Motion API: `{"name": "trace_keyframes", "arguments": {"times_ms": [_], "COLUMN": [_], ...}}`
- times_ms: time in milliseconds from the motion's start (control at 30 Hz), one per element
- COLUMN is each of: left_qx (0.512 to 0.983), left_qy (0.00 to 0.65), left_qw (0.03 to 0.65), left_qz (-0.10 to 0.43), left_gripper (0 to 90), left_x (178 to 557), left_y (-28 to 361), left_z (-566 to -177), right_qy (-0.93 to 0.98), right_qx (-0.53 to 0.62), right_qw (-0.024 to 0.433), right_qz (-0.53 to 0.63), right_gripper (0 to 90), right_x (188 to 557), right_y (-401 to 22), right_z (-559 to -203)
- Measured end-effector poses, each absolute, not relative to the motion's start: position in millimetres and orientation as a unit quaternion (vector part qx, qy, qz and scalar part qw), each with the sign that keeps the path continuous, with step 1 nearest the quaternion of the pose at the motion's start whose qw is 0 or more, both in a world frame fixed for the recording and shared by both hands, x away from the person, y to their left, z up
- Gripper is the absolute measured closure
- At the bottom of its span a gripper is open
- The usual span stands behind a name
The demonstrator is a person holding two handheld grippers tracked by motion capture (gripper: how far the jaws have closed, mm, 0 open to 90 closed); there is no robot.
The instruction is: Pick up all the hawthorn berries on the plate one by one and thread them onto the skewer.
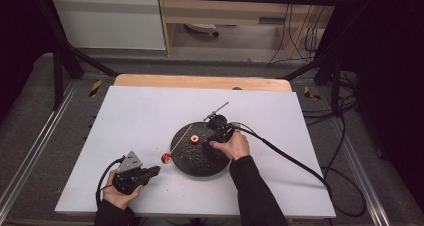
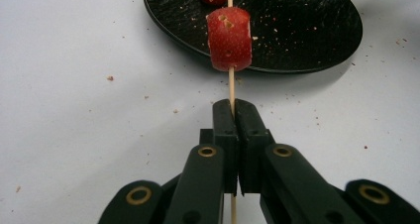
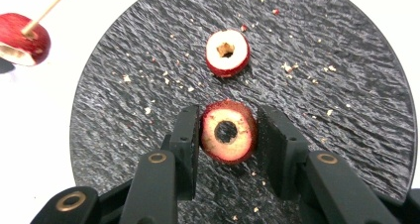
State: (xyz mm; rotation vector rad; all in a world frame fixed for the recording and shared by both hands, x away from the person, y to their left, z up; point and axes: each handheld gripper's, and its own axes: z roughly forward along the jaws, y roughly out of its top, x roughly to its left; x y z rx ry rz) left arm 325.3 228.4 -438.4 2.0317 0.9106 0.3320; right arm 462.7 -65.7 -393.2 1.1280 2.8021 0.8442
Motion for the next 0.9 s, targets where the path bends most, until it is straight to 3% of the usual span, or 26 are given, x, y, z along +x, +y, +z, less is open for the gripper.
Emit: {"name": "trace_keyframes", "arguments": {"times_ms": [367, 900], "left_qx": [0.813, 0.812], "left_qy": [0.364, 0.359], "left_qw": [0.435, 0.439], "left_qz": [0.135, 0.138], "left_gripper": [88.1, 88.1], "left_x": [324, 321], "left_y": [229, 225], "left_z": [-437, -437], "right_qy": [0.878, 0.809], "right_qx": [0.371, 0.387], "right_qw": [0.003, 0.001], "right_qz": [0.302, 0.442], "right_gripper": [63.0, 63.0], "right_x": [455, 427], "right_y": [-76, -97], "right_z": [-380, -381]}}
